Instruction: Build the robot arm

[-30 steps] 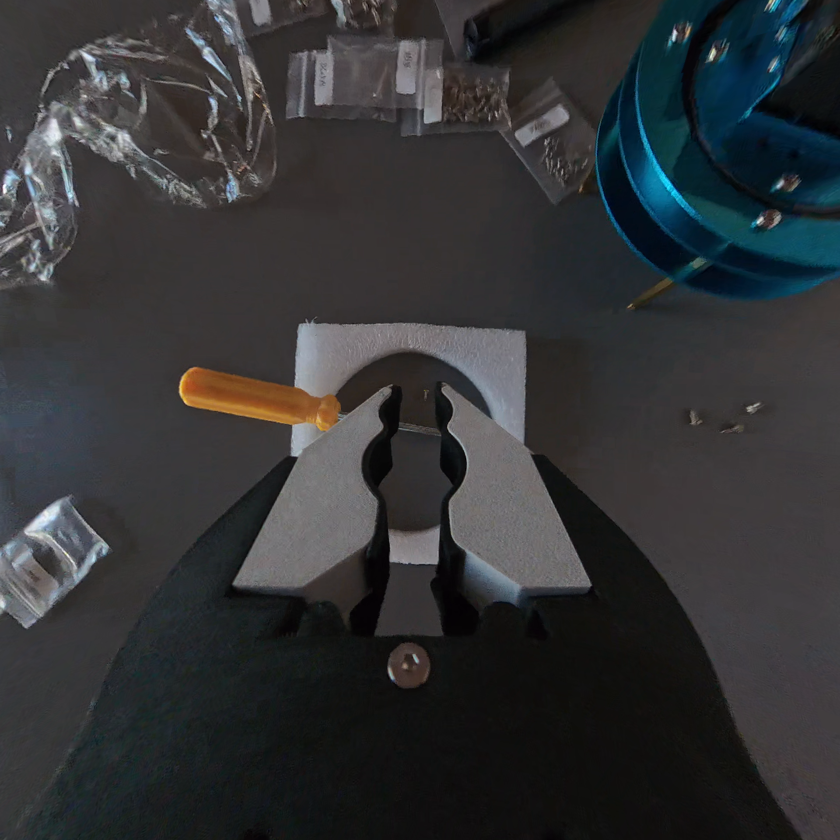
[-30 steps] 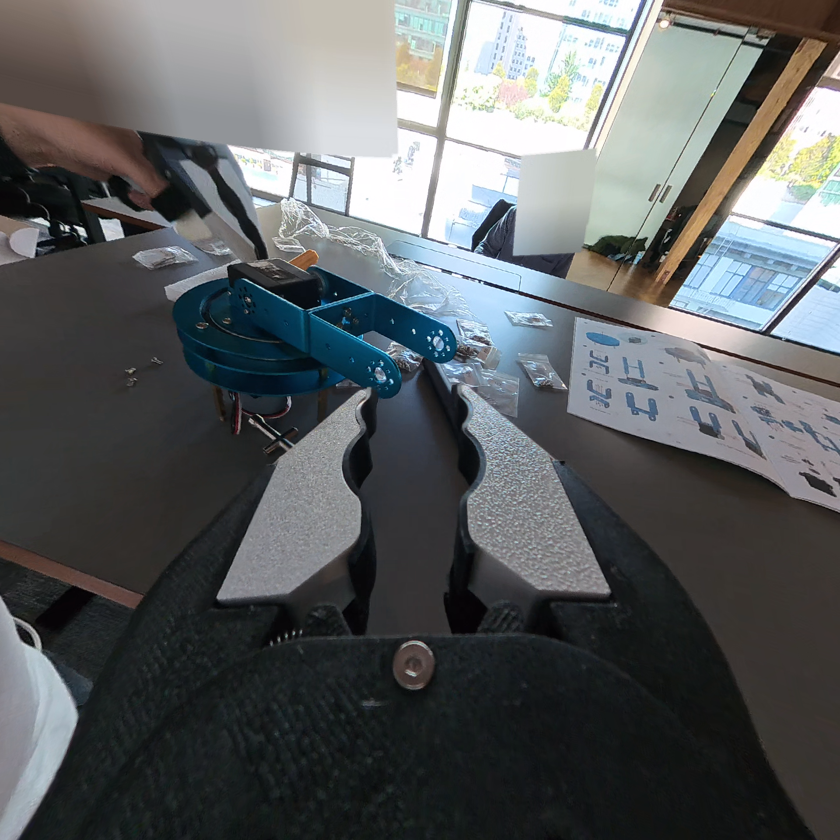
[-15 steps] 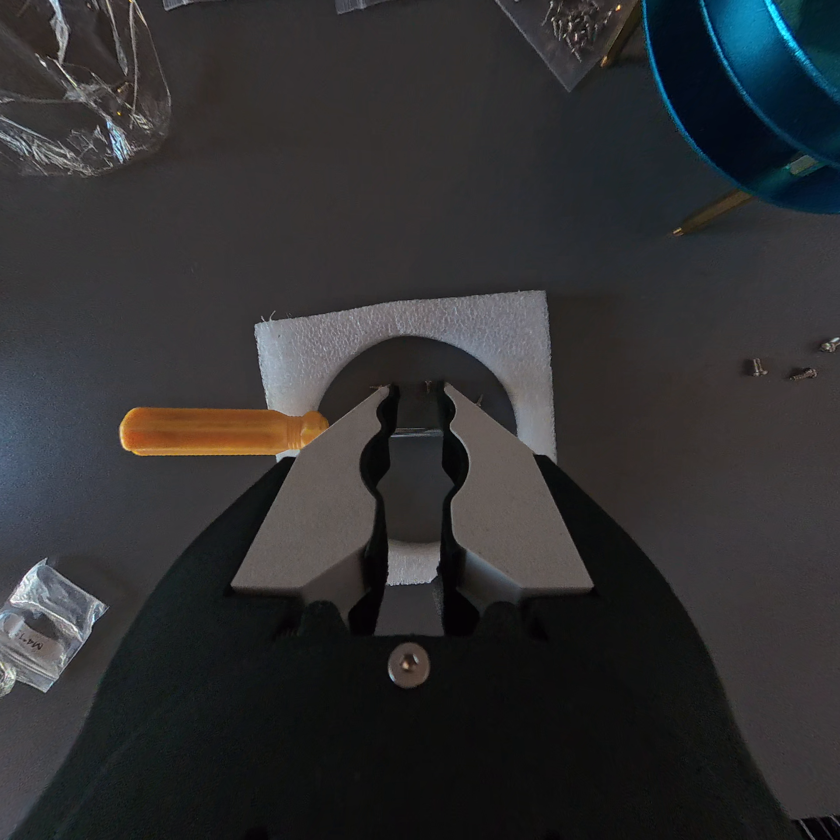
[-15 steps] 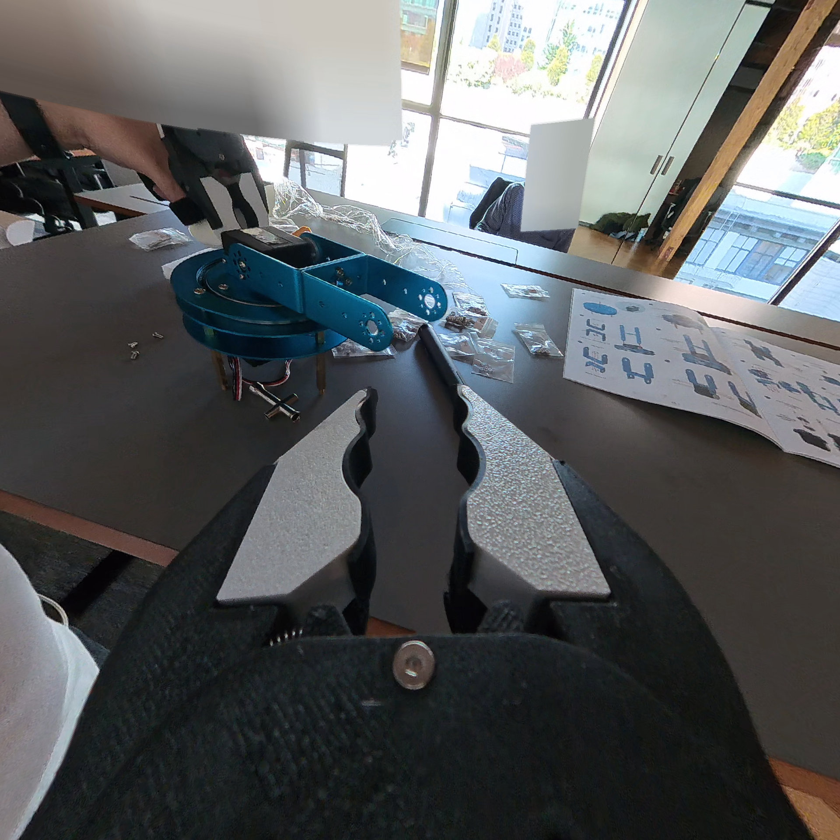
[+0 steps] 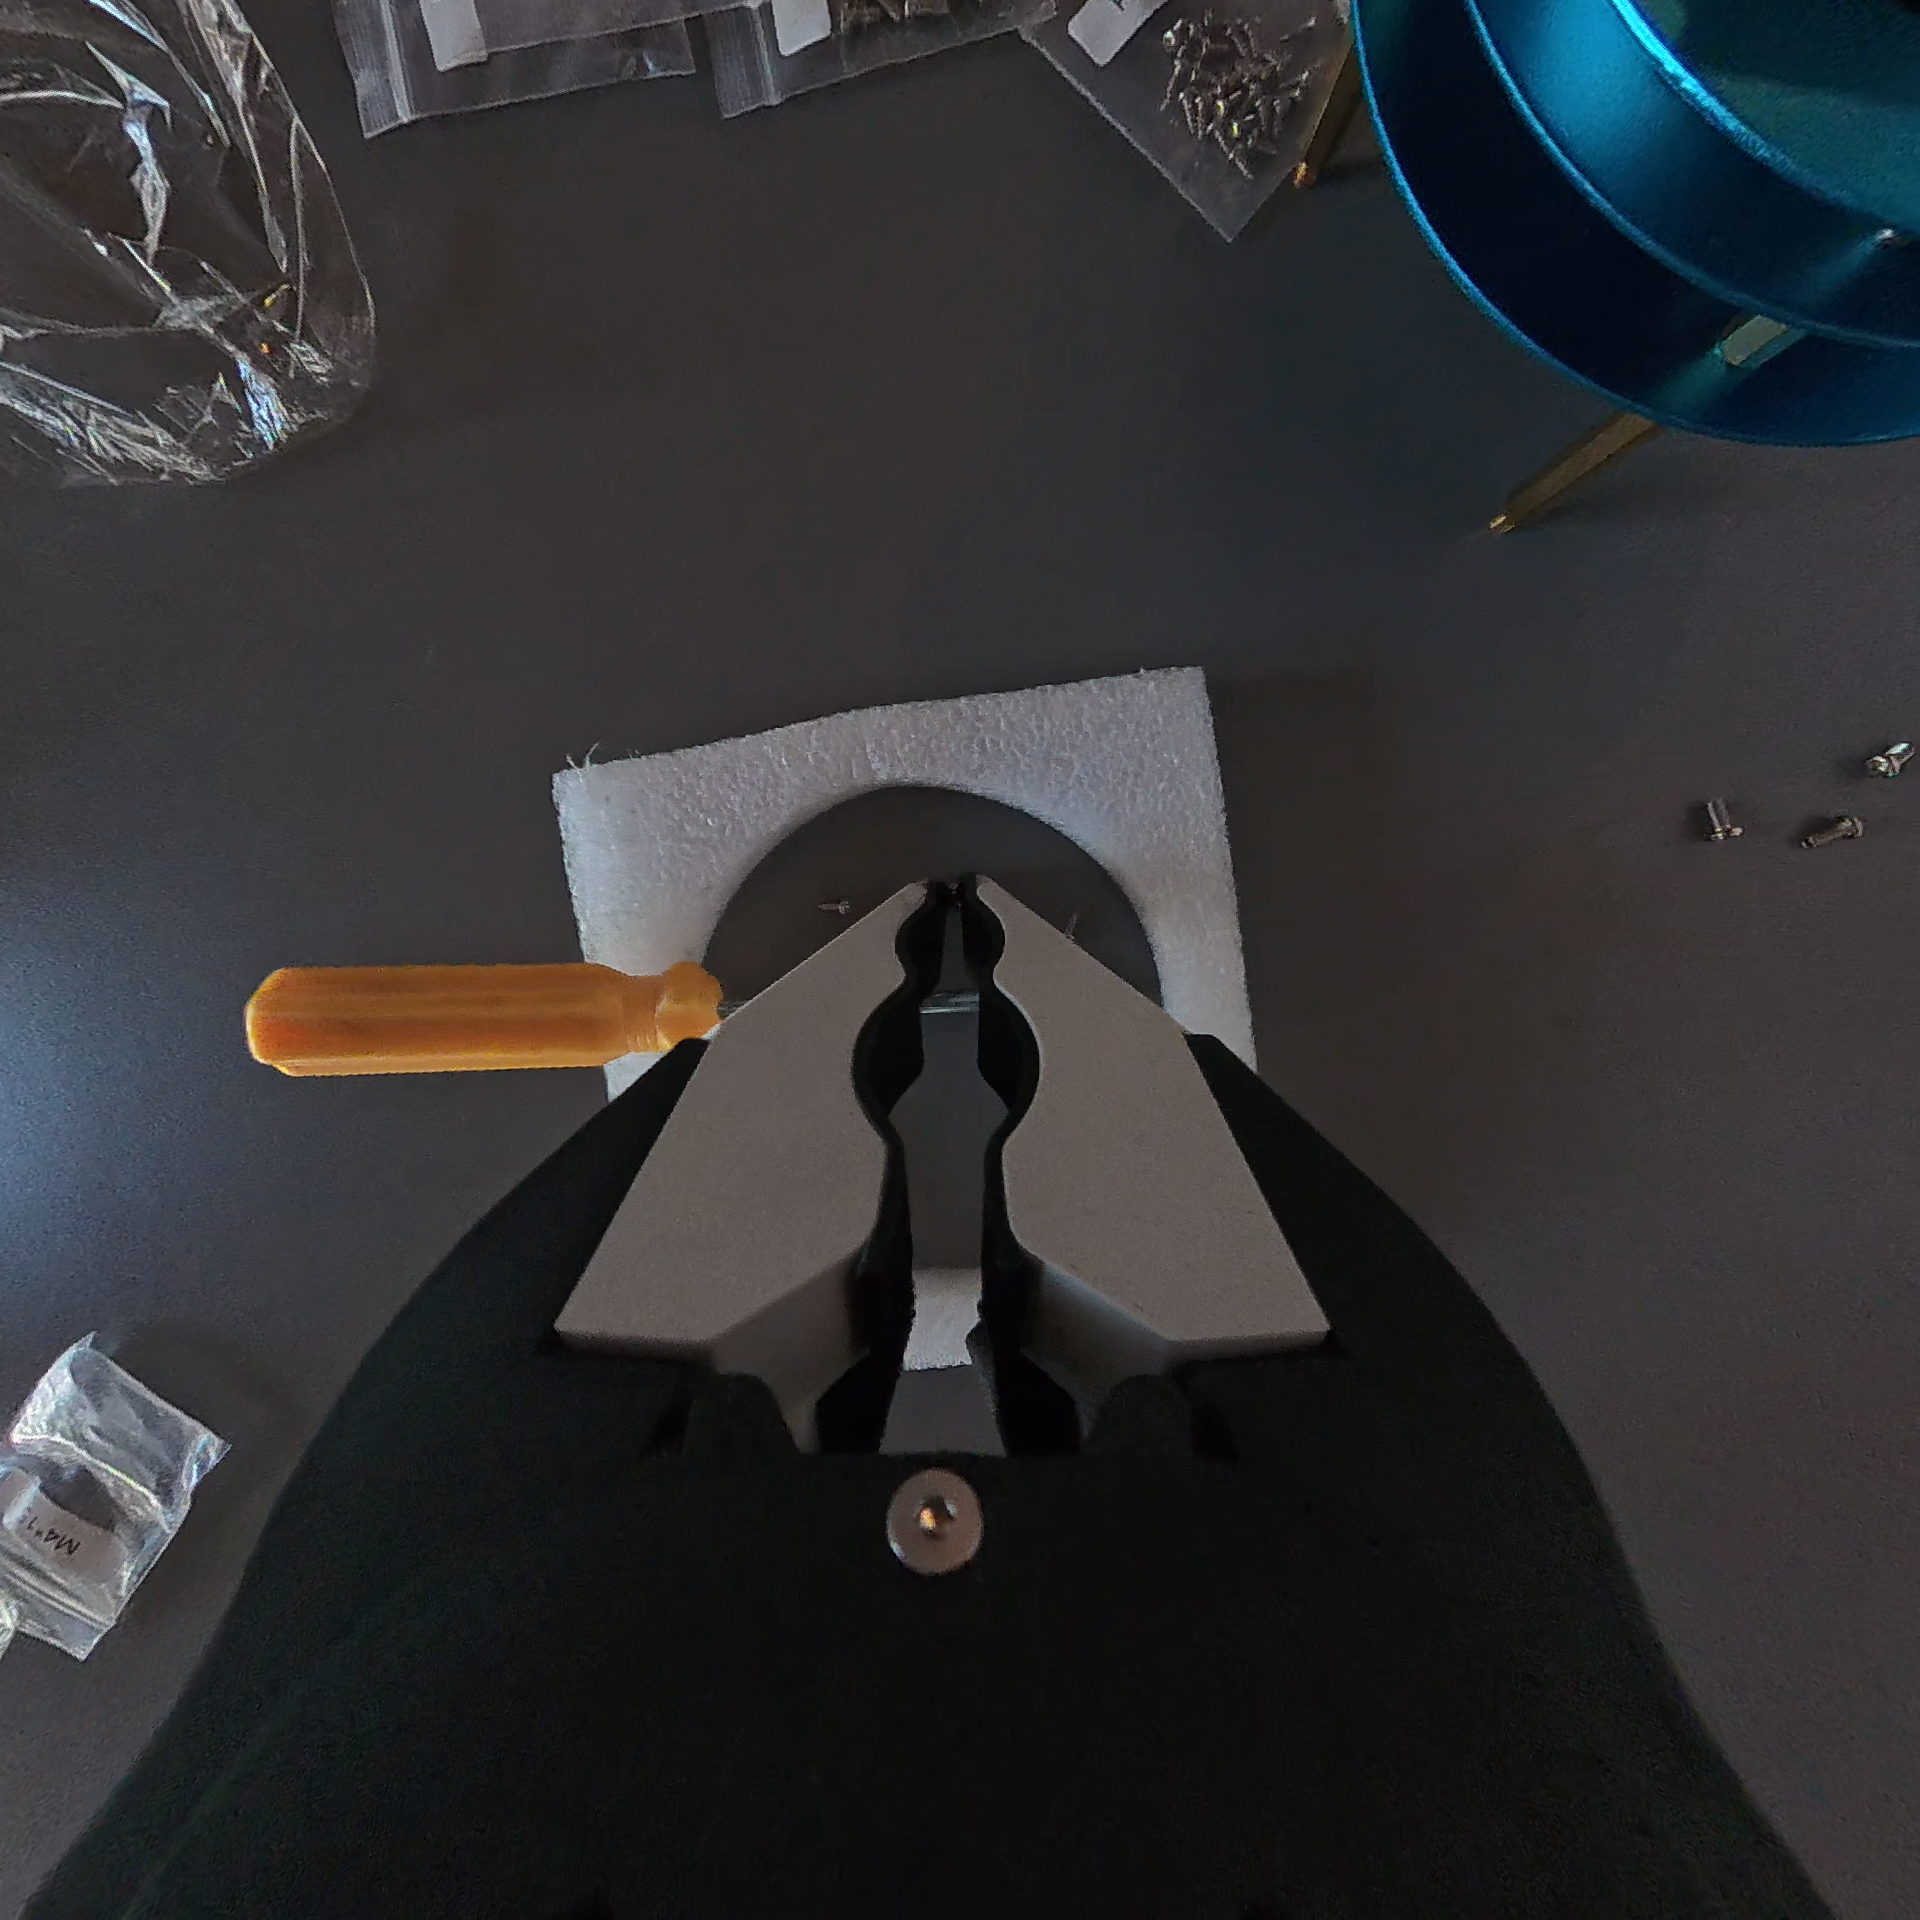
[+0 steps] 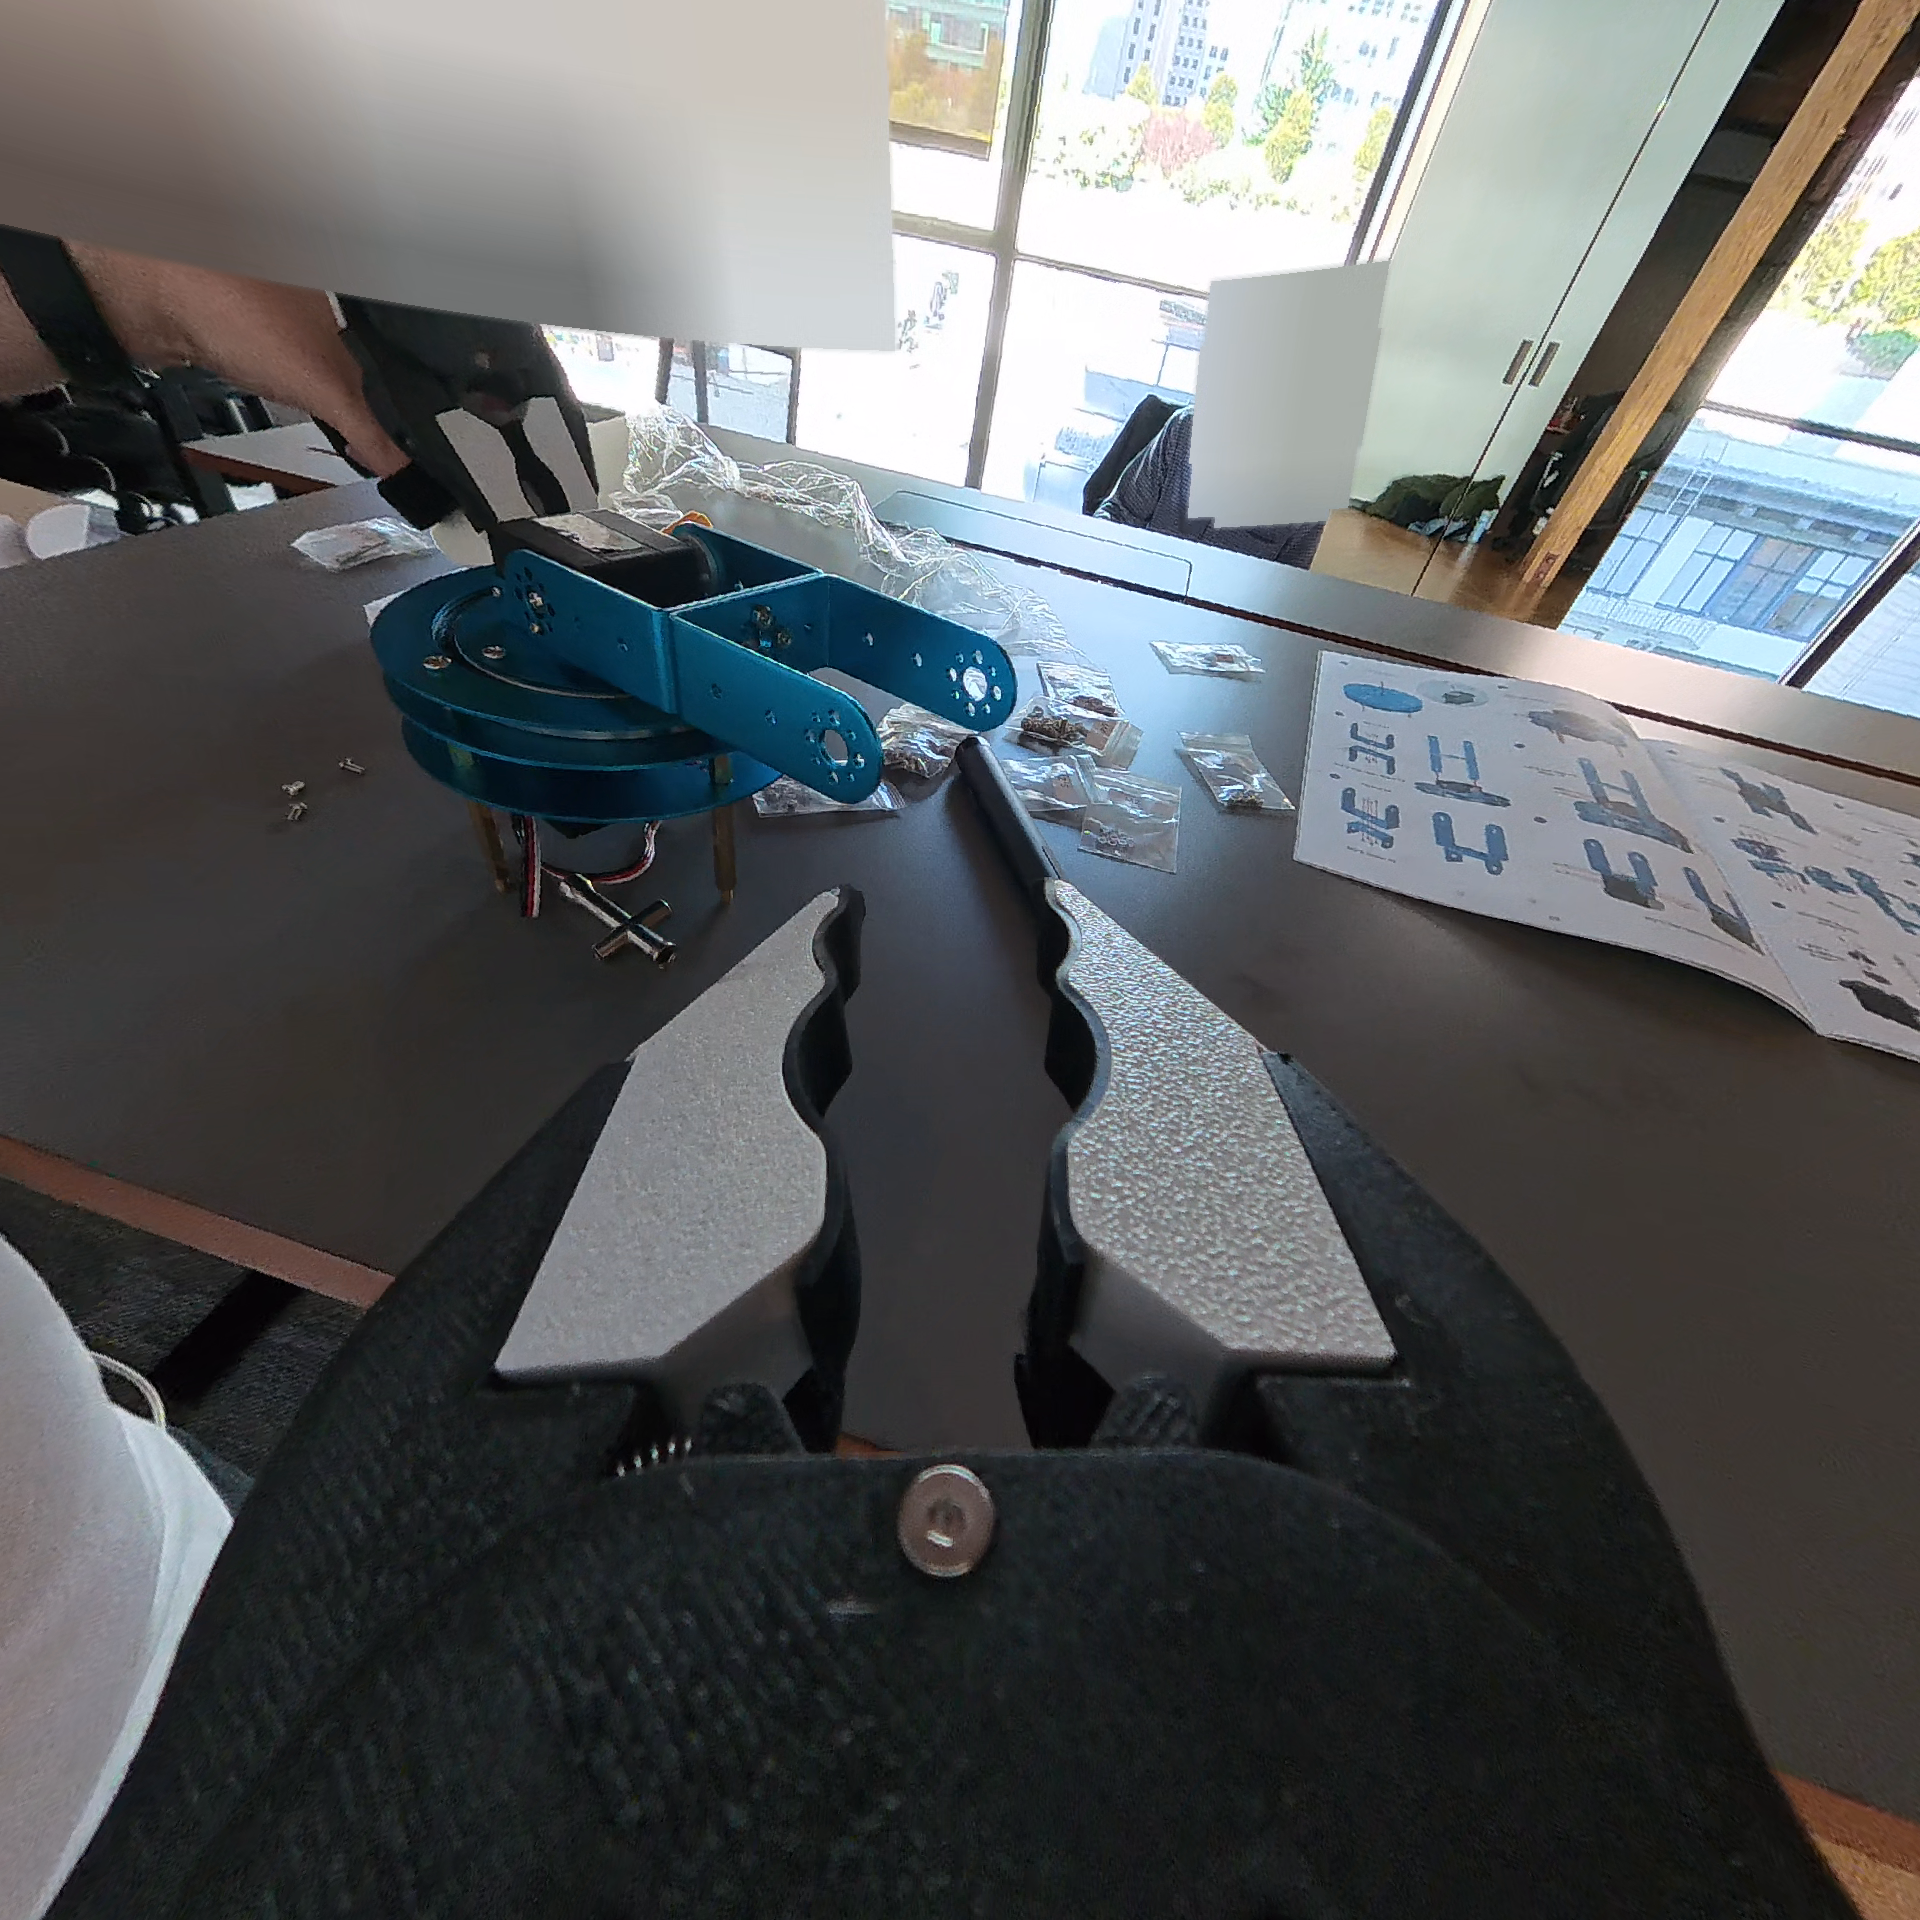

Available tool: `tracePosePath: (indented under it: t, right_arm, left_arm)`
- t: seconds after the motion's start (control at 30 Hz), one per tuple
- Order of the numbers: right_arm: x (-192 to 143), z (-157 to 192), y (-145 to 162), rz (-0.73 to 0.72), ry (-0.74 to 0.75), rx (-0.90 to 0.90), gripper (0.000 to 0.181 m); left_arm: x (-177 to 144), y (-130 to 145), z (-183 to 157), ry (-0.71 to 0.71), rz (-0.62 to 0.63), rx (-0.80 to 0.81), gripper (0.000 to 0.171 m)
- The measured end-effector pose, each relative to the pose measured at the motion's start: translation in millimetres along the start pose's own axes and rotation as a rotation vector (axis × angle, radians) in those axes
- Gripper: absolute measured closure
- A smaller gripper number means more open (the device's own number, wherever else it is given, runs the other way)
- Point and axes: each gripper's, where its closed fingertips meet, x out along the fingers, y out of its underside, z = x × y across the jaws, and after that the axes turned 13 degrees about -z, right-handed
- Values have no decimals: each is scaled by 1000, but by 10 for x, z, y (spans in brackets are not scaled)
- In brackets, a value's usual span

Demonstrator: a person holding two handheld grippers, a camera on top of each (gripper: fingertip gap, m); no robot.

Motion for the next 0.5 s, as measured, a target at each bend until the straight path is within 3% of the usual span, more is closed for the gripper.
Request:
tracePosePath:
  t: [0.13,0.3,0.5]
  right_arm:
    - [31,11,-15,-4,-5,-2,149]
    - [83,38,-57,-8,-15,-10,149]
    - [191,116,-213,-21,-43,-55,150]
  left_arm:
    - [-33,-7,22,-29,-51,-9,171]
    - [-241,-153,2,-53,-203,-61,171]
    - [-552,-465,-321,4,-410,-150,171]
